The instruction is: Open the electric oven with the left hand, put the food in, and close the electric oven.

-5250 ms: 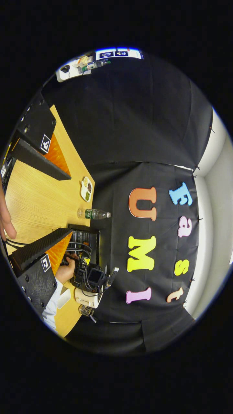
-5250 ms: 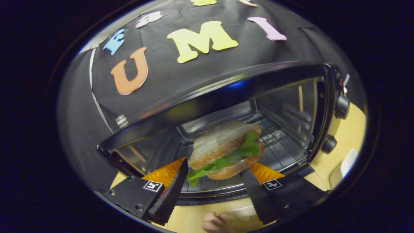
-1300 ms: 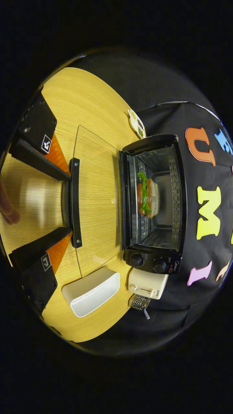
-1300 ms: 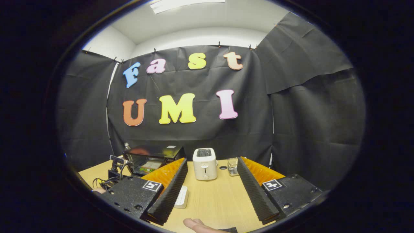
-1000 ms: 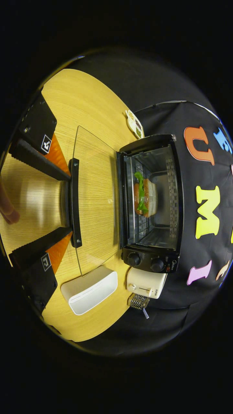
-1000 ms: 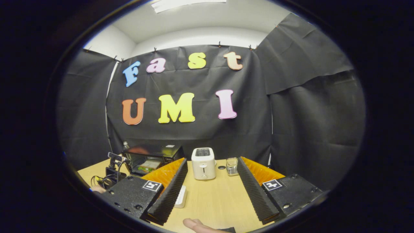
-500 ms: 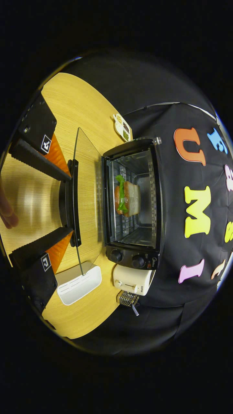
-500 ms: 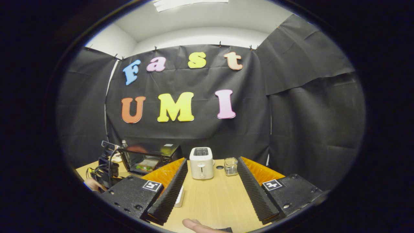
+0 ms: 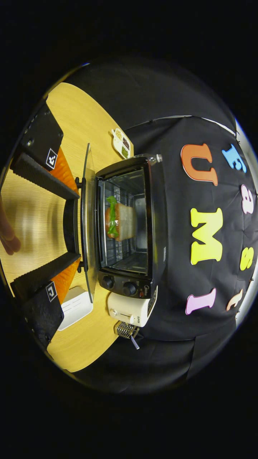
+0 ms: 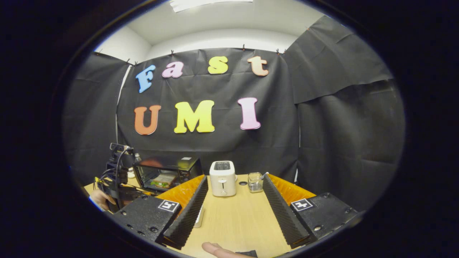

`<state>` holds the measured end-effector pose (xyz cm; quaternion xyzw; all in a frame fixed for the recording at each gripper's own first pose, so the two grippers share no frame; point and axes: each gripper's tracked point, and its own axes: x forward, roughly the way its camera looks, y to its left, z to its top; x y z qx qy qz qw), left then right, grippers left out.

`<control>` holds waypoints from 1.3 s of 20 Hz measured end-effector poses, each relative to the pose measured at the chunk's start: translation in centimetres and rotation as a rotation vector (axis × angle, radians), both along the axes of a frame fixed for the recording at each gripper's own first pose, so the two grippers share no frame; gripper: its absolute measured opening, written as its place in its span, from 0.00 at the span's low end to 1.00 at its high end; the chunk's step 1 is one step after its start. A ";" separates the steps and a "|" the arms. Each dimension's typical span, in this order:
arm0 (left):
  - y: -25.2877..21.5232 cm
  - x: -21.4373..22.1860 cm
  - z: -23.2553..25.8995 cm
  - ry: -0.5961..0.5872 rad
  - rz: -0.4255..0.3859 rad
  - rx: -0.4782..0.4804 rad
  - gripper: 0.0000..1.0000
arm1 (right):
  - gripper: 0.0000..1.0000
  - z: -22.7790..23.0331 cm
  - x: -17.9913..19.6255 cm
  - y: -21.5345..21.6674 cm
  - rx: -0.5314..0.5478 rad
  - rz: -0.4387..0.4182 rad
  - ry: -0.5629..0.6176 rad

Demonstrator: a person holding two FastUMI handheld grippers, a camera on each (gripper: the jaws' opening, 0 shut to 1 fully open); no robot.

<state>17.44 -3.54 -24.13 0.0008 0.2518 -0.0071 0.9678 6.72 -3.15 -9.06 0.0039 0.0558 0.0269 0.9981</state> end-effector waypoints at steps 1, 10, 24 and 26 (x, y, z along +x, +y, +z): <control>0.0 0.7 0.7 -0.019 0.001 0.002 0.97 | 0.98 -0.1 0.0 0.0 0.000 -0.001 0.003; 2.3 5.3 3.0 -0.074 0.093 -0.011 0.97 | 0.98 -0.2 -1.2 -0.7 0.001 -0.022 0.004; 3.9 -6.4 14.8 -0.339 0.108 -0.043 0.96 | 0.98 1.7 -4.1 1.1 0.003 -0.011 -0.047; 4.3 -9.2 16.7 -0.393 0.113 -0.033 0.96 | 0.98 2.5 -4.9 2.0 -0.010 -0.004 -0.072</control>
